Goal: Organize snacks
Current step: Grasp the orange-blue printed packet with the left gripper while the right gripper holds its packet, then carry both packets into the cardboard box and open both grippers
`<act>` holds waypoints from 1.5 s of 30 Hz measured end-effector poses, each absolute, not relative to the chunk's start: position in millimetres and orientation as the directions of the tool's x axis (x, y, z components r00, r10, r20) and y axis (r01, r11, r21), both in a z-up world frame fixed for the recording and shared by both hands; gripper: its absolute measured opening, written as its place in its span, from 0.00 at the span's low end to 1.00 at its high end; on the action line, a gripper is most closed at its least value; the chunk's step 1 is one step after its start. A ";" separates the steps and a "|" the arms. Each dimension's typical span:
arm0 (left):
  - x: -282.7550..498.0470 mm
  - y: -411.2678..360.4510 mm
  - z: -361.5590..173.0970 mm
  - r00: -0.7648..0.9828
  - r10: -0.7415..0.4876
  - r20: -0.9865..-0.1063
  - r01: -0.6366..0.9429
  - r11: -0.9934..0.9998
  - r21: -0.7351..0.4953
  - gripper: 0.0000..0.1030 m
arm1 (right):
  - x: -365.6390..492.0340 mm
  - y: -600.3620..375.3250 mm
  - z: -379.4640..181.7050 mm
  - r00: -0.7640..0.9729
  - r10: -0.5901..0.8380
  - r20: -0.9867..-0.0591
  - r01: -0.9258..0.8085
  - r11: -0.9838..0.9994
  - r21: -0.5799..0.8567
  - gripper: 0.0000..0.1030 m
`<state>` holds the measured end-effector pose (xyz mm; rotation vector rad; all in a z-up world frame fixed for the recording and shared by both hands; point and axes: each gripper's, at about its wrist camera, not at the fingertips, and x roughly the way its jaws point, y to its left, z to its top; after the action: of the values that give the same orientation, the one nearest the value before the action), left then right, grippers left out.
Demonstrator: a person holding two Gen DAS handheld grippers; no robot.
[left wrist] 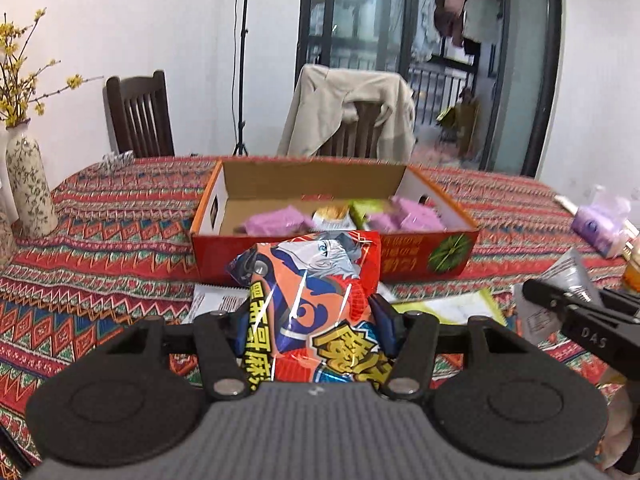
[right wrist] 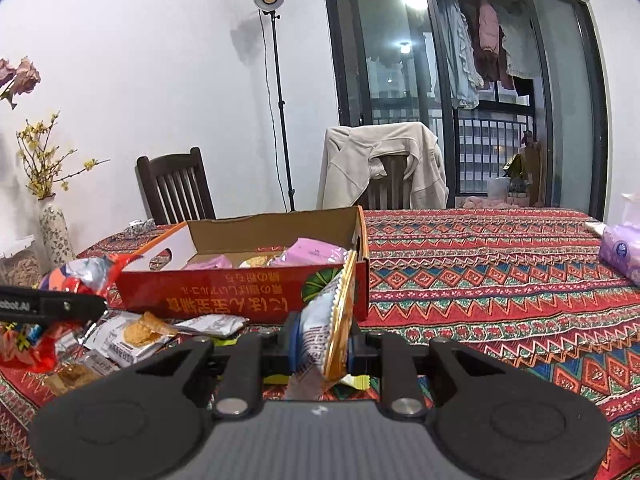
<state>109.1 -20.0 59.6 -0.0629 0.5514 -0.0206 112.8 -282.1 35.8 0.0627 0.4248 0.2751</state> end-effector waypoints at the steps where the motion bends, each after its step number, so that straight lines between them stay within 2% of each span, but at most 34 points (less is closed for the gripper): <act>1: 106.8 -19.6 60.7 0.856 -0.039 -0.515 0.005 0.998 -0.067 0.56 | 112.4 -281.5 37.4 0.876 0.274 -0.396 -0.249 0.962 0.115 0.20; 13: 119.6 -11.9 71.6 0.879 -0.078 -0.471 0.030 0.994 -0.108 0.56 | 124.6 -264.9 57.9 0.889 0.274 -0.368 -0.254 0.962 0.103 0.20; 25: 180.3 -9.6 93.5 0.907 -0.076 -0.414 0.027 0.992 -0.123 0.56 | 197.7 -226.5 85.3 0.889 0.302 -0.344 -0.284 0.953 0.101 0.20; 34: 255.8 2.1 87.4 0.906 -0.035 -0.422 -0.031 0.988 -0.149 0.56 | 272.3 -200.8 89.1 0.888 0.298 -0.351 -0.272 0.955 0.123 0.20; 40: 290.6 13.1 67.8 0.903 0.028 -0.428 -0.099 0.985 -0.144 0.56 | 308.6 -191.3 68.4 0.883 0.286 -0.373 -0.250 0.958 0.142 0.20; 45: 303.3 15.1 50.8 0.883 0.045 -0.466 -0.116 0.986 -0.124 0.56 | 316.4 -185.2 50.2 0.868 0.290 -0.402 -0.269 0.957 0.107 0.20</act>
<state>303.3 15.1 50.8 -0.1500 0.4809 0.0839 316.4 -185.2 50.2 0.0481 0.4284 0.2925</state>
